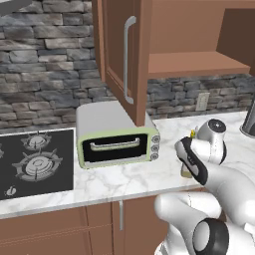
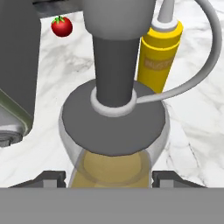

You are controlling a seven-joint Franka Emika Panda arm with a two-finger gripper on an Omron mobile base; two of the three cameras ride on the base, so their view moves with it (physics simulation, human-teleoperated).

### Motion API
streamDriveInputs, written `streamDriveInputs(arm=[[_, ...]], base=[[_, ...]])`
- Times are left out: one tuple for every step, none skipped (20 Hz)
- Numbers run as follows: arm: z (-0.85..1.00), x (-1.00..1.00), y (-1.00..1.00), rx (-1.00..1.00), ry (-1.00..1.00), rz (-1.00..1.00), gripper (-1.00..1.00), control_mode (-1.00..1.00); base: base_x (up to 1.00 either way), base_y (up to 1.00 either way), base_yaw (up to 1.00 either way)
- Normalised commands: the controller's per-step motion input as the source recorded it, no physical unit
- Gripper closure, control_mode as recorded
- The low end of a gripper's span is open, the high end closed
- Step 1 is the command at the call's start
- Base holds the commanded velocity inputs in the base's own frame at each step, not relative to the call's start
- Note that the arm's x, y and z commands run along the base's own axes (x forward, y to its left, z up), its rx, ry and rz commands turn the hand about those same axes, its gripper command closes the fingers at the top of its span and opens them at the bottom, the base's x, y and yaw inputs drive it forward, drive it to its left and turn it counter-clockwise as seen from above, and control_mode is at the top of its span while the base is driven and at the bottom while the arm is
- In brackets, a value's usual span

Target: Pick the mustard and oil and vinegar bottle from the counter and place them in the cabinet.

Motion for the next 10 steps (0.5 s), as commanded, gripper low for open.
streamDriveInputs(arm=[[0.06,0.0,0.0,0.0,-0.03,0.0,1.0,-1.0],[0.25,0.0,0.0,0.0,-0.05,0.0,1.0,-1.0],[0.34,-0.05,0.0,0.0,-0.07,0.0,1.0,-1.0],[0.44,-0.15,0.0,0.0,-0.09,0.0,1.0,-1.0],[0.5,-0.21,0.0,0.0,-0.11,0.0,1.0,-1.0],[0.52,-0.27,0.0,0.0,-0.11,0.0,1.0,-1.0],[0.55,-0.29,0.0,0.0,-0.11,0.0,1.0,-1.0],[0.56,-0.31,0.0,0.0,-0.1,0.0,1.0,-1.0],[0.58,-0.31,0.03,0.0,-0.09,0.0,1.0,-1.0],[0.6,-0.3,0.04,0.0,-0.06,0.0,1.0,-1.0]], base=[[0.0,0.0,0.0],[0.0,0.0,0.0],[0.0,0.0,0.0],[0.0,0.0,0.0],[0.0,0.0,0.0],[0.0,0.0,0.0],[0.0,0.0,0.0],[0.0,0.0,0.0],[0.0,0.0,0.0],[0.0,0.0,0.0]])
